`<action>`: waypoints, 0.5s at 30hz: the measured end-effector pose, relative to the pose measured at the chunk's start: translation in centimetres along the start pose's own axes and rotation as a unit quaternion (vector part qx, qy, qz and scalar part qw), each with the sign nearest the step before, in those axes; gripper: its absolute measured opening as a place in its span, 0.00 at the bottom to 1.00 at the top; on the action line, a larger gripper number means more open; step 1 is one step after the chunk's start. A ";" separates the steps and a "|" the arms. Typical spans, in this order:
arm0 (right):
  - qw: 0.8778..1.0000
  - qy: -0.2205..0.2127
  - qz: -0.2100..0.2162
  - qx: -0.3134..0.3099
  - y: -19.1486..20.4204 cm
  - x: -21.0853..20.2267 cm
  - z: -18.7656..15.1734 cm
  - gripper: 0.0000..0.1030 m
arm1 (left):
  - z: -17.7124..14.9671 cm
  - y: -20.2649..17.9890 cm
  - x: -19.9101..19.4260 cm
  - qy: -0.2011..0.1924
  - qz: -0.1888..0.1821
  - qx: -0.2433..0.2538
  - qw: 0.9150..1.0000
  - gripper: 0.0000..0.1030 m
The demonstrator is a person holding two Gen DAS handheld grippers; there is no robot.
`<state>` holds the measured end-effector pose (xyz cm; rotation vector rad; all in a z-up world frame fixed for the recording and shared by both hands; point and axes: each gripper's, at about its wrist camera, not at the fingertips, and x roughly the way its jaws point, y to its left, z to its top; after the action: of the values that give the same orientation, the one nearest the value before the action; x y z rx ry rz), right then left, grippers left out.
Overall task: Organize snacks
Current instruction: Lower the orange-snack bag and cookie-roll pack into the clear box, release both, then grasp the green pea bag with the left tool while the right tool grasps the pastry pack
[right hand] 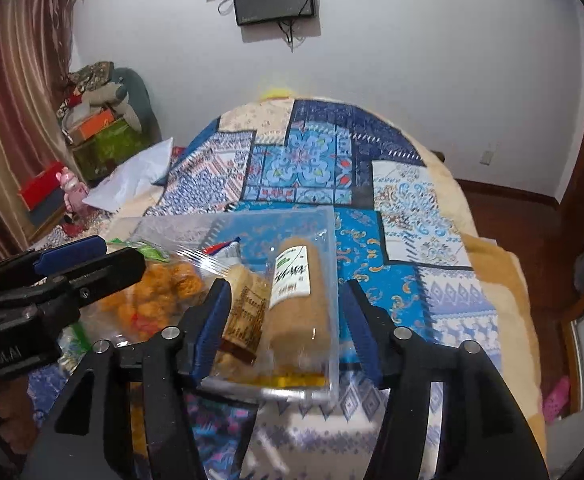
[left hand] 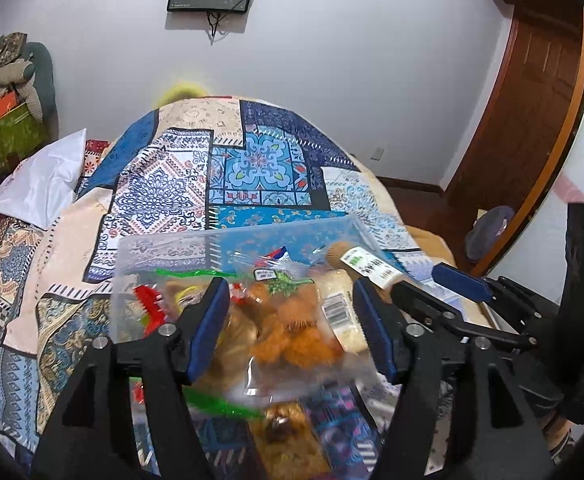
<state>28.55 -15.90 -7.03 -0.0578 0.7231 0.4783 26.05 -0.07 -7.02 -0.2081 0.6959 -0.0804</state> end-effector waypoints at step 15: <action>0.999 0.027 0.040 -0.011 4.7 -4.1 -5.2 0.69 | -6.5 4.2 -6.7 0.034 0.033 0.002 0.999 0.80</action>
<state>20.61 -14.51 -7.75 -0.0629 0.7744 0.5623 16.78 3.95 -8.58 -0.1802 0.7701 -0.0261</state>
